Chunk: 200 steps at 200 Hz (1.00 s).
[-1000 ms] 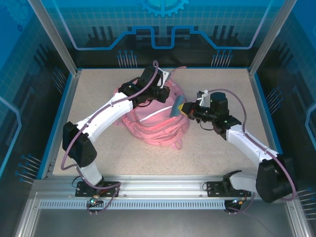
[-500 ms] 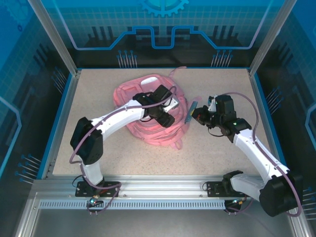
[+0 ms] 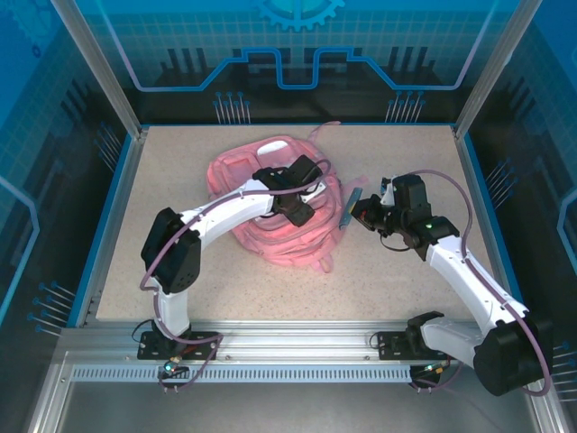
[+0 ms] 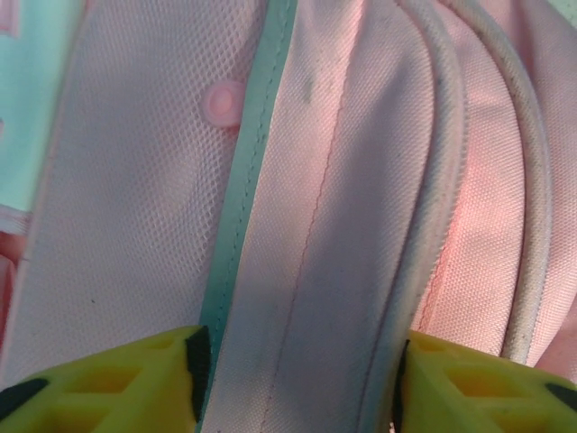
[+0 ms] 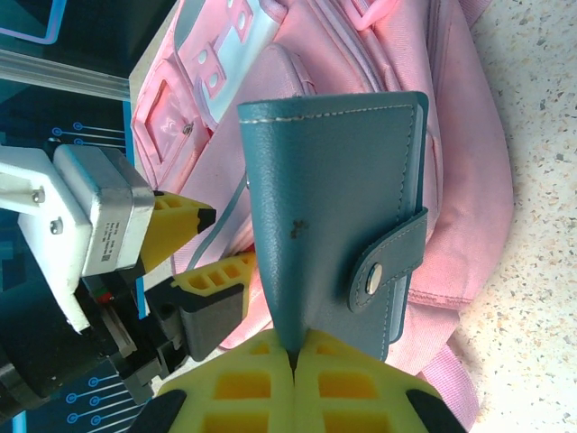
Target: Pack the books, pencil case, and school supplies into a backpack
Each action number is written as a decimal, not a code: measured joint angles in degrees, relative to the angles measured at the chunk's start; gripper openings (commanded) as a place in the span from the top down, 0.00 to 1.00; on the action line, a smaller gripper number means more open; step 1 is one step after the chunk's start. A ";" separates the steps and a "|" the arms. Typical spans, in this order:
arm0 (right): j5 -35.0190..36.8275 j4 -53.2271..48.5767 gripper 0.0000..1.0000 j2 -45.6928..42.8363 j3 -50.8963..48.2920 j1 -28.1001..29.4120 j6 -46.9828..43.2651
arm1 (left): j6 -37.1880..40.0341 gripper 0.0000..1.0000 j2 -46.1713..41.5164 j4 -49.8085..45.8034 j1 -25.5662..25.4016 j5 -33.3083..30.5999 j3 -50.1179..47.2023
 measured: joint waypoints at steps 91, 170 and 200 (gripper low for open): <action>-7.65 9.31 0.96 0.02 -1.09 0.20 3.69 | 0.07 0.90 0.00 -0.83 0.33 -0.31 2.62; -12.09 29.97 0.96 6.58 -5.55 5.14 15.63 | -9.03 1.00 -4.24 5.49 1.97 -0.92 2.62; -12.15 37.75 0.95 11.45 -5.51 6.71 19.26 | -12.48 1.00 -4.59 6.10 2.23 -0.72 2.84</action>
